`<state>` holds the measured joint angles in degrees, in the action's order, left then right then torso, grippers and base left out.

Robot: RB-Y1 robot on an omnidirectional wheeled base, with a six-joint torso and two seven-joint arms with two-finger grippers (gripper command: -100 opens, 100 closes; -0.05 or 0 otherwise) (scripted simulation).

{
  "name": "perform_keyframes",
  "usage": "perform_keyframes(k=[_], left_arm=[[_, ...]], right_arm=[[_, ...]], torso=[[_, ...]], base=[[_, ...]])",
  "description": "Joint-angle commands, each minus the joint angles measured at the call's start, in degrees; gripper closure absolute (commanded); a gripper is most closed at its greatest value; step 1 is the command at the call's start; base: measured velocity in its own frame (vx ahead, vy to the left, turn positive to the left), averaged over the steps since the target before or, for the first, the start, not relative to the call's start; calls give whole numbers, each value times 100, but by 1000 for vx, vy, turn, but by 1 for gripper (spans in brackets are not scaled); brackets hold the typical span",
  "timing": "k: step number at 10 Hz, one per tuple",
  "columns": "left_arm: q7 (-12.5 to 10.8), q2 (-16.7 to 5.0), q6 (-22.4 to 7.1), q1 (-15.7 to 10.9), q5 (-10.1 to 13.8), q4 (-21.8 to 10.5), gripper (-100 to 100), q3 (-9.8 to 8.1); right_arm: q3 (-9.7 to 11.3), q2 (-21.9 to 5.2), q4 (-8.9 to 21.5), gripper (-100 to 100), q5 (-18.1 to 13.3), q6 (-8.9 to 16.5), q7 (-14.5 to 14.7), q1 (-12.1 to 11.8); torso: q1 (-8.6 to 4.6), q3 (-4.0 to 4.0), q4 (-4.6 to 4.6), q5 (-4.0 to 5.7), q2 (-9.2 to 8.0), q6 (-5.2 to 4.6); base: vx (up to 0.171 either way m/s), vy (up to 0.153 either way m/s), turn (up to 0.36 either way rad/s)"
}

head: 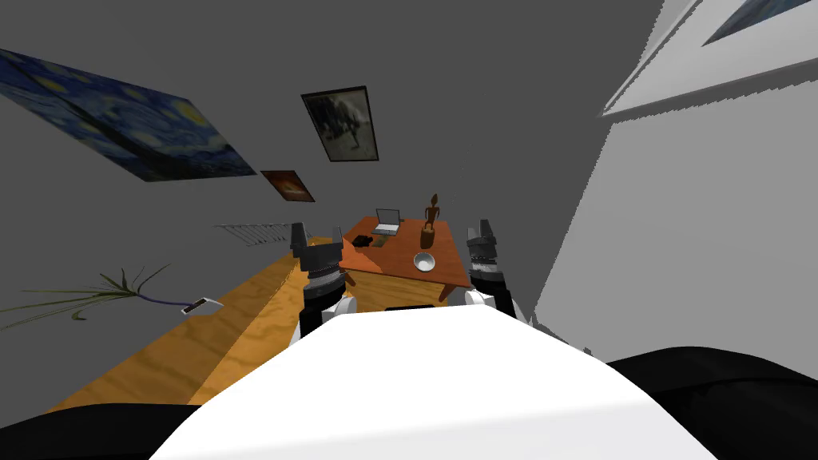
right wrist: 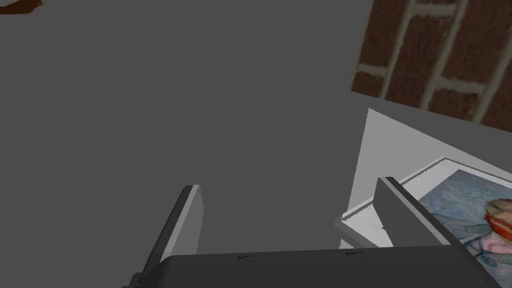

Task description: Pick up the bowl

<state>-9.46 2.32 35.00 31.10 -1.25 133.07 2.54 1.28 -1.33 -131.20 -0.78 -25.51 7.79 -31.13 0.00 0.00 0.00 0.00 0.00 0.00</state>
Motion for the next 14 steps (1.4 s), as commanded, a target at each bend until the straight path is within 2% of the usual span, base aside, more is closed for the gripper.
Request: perform_keyframes(k=[1, 6, 7, 9, 10, 12, 13, 14], left_arm=[[0, 0, 0, 0, 0, 0, 0, 0], [0, 1, 0, -1, 0, 0, 0, 1], [0, 1, 0, -1, 0, 0, 0, 1], [0, 0, 0, 0, 0, 0, 0, 1], [0, 1, 0, -1, 0, 0, 0, 1], [0, 0, 0, 0, 0, 0, 0, 0], [0, 1, 0, 0, 0, 0, 0, 1], [0, 0, 0, 0, 0, 0, 0, 0]], right_arm=[[-1, -277, 61, -100, -131, 120, 96, -4], [62, -1064, 402, -100, -728, 637, 523, -33], [62, -1114, 402, -100, -728, 637, 523, -33], [108, -1494, 630, -100, -1058, 920, 756, -39], [108, -1559, 630, -100, -1058, 920, 756, -39], [170, -1954, 910, -100, -1418, 1223, 1007, -40], [170, -2063, 910, -100, -1418, 1223, 1007, -40], [210, -2269, 1069, -100, -1604, 1376, 1134, -39]], torso=[[0, 0, 0, 0, 0, 0], [19, 7, -3, -4, -13, 1], [24, 7, -2, -5, -12, 0], [18, 3, -1, -4, -6, 1], [22, 4, -2, -5, -7, 1], [17, 4, -1, -4, -6, 1], [28, 2, -1, -6, -3, 2], [23, 1, -1, -6, -3, -2]], base=[[-13, 24, 65], [-29, 50, 87], [-15, 49, 33], [-16, 60, 122], [-13, 50, 43], [-12, 69, 136], [-4, 67, 39], [-11, 68, 108]])
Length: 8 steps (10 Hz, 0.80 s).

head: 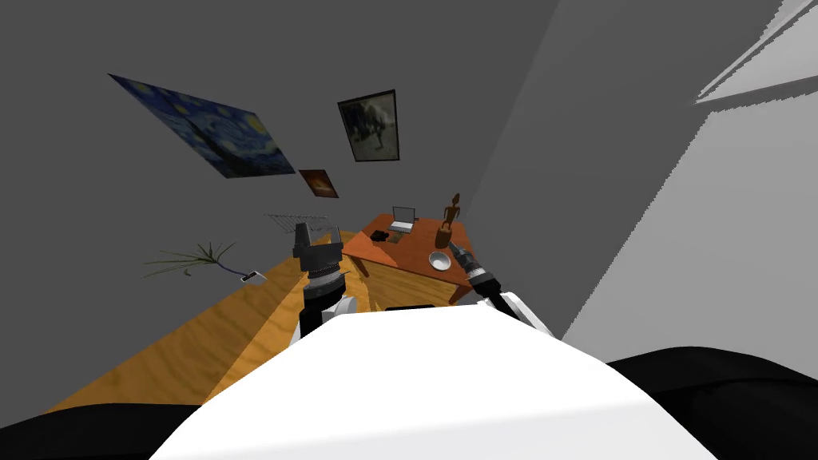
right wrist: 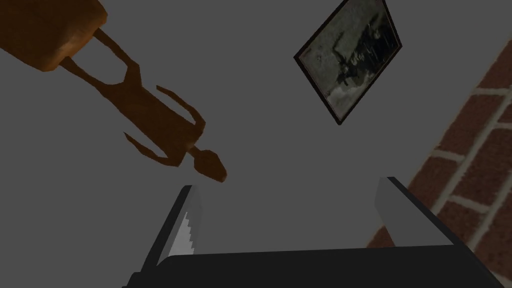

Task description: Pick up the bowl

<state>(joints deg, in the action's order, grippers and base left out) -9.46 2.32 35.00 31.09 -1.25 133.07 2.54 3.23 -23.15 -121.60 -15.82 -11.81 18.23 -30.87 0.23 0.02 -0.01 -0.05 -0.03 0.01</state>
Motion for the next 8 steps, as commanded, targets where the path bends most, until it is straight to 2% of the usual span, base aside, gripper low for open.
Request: perform_keyframes(k=[1, 2, 3, 4, 5, 6, 7, 8], left_arm=[[0, 0, 0, 0, 0, 0, 0, 0], [0, 0, 0, 0, 0, 0, 0, 0], [0, 0, 0, 0, 0, 0, 0, 0], [0, 0, 0, 0, 0, 0, 0, 0], [0, 0, 0, 1, 0, 0, 0, 0], [0, 0, 0, 0, 0, 0, 0, 0], [0, 0, 0, 1, 0, 0, 0, -1], [0, 0, 0, 0, 0, 0, 0, 0]], right_arm=[[62, -286, 281, -100, -286, 156, 217, -63], [62, -432, 281, -100, -287, 156, 217, -63], [119, -588, 463, -100, -473, 302, 343, -61], [119, -721, 463, -100, -473, 302, 343, -61], [185, -933, 656, -100, -656, 441, 464, -59], [185, -1016, 656, -100, -656, 441, 464, -59], [260, -1214, 858, -100, -834, 572, 580, -57], [260, -1316, 858, -100, -834, 572, 580, -57]], torso=[[0, 0, 0, 0, 0, 0], [8, 0, 0, -1, -1, -1], [3, 1, 0, -1, -2, -3], [2, 1, 0, -1, -1, -1], [-4, -1, 0, 0, 3, -3], [-1, -3, 1, 0, 5, -1], [-3, -2, 1, 0, 4, -3], [-1, -2, 1, 0, 3, -1]], base=[[-11, 96, 158], [-7, 72, 53], [-6, 76, 141], [7, 55, 56], [14, 70, 135], [7, 58, 53], [1, 69, 128], [-6, 61, 55]])
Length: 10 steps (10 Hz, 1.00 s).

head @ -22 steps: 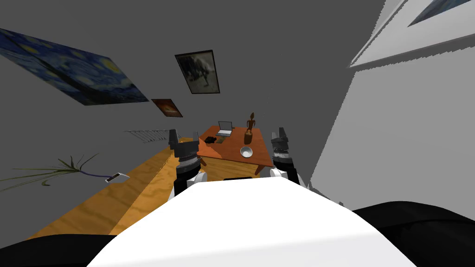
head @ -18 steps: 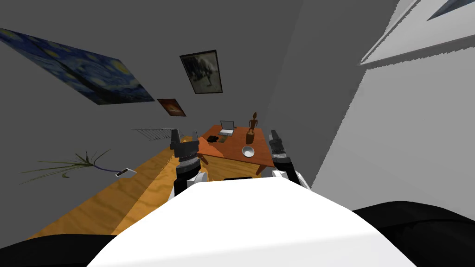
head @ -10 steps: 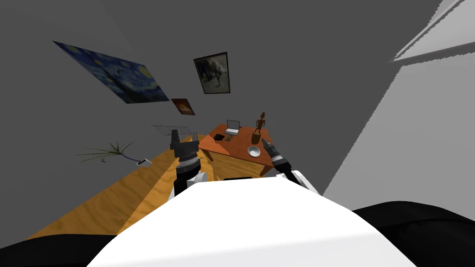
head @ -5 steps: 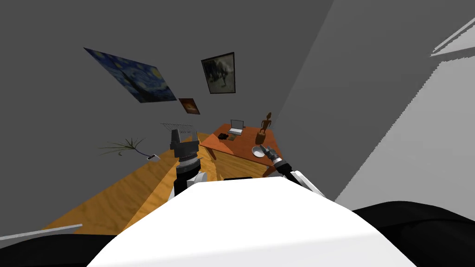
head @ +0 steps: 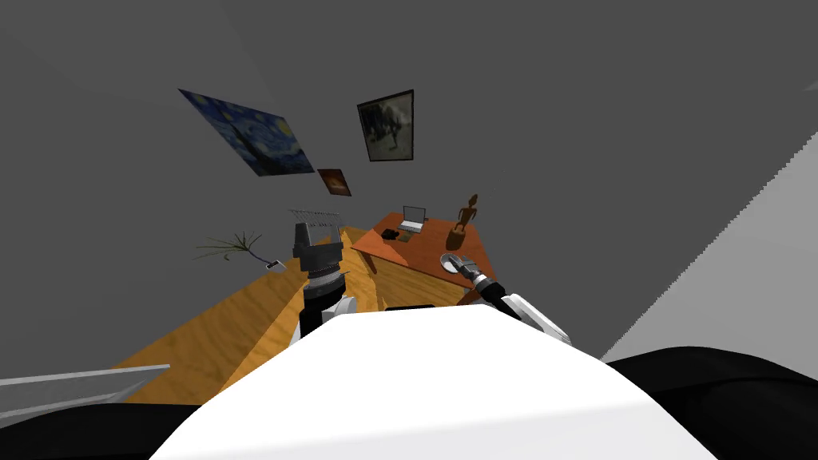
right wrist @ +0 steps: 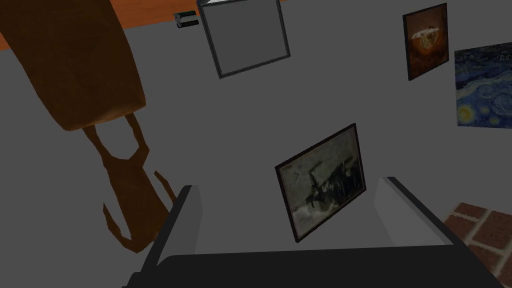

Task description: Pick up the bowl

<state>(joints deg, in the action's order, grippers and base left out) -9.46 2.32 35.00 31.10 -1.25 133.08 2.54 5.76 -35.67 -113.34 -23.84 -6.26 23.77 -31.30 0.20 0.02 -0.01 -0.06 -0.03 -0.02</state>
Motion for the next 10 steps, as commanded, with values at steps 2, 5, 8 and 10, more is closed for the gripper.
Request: perform_keyframes(k=[2, 5, 8, 10], left_arm=[[0, 0, 0, 0, 0, 0, 0, 0], [0, 0, 0, 0, 0, 0, 0, 0], [0, 0, 0, 0, 0, 0, 0, 0], [0, 0, 0, 0, 0, 0, 0, 0]], right_arm=[[92, -366, 242, -100, -203, 137, 135, -12], [286, -883, 684, -100, -517, 339, 329, -3], [394, -1257, 913, -100, -657, 420, 412, 4], [510, -1542, 1146, -100, -784, 486, 484, 14]], torso=[[4, 1, 0, 0, -2, 1], [1, -2, 1, 0, 4, -1], [6, -1, 1, -1, 2, 0], [6, -3, 1, -1, 6, 1]], base=[[-6, 69, 87], [14, 75, 108], [9, 73, 82], [25, 71, 88]])
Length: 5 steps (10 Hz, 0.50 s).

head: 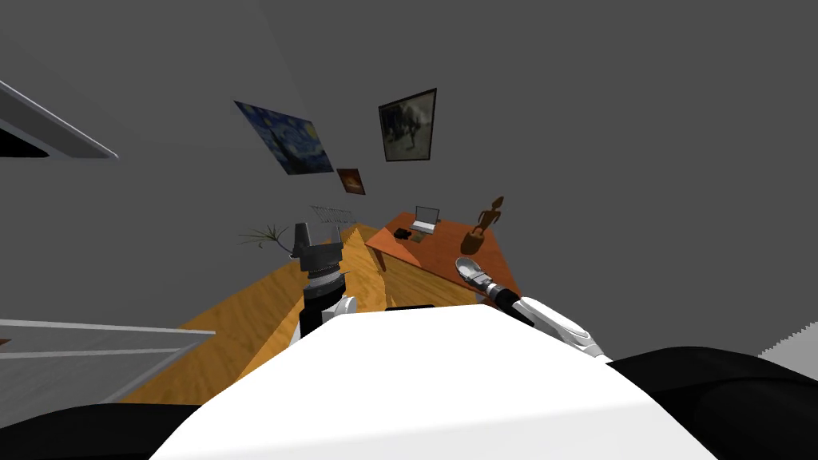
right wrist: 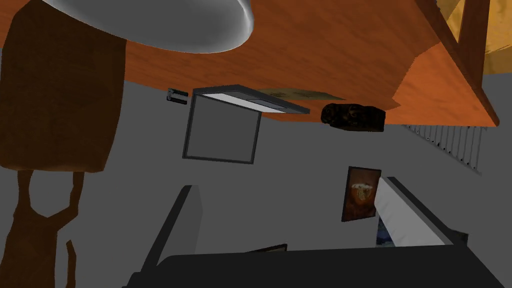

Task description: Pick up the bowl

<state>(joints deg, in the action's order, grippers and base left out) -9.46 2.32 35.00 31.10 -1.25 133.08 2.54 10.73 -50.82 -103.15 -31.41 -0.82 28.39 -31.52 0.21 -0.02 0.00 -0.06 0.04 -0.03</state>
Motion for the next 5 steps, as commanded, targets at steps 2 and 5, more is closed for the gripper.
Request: perform_keyframes(k=[2, 5], left_arm=[[0, 0, 0, 0, 0, 0, 0, 0], [0, 0, 0, 0, 0, 0, 0, 0]], right_arm=[[135, -303, 363, -100, -141, -7, 85, 48], [398, -809, 838, -100, -326, 48, 173, 75]], torso=[[3, 0, 0, 0, 0, 2], [-2, -3, 1, 0, 5, 1]], base=[[21, 69, 98], [38, 67, 98]])
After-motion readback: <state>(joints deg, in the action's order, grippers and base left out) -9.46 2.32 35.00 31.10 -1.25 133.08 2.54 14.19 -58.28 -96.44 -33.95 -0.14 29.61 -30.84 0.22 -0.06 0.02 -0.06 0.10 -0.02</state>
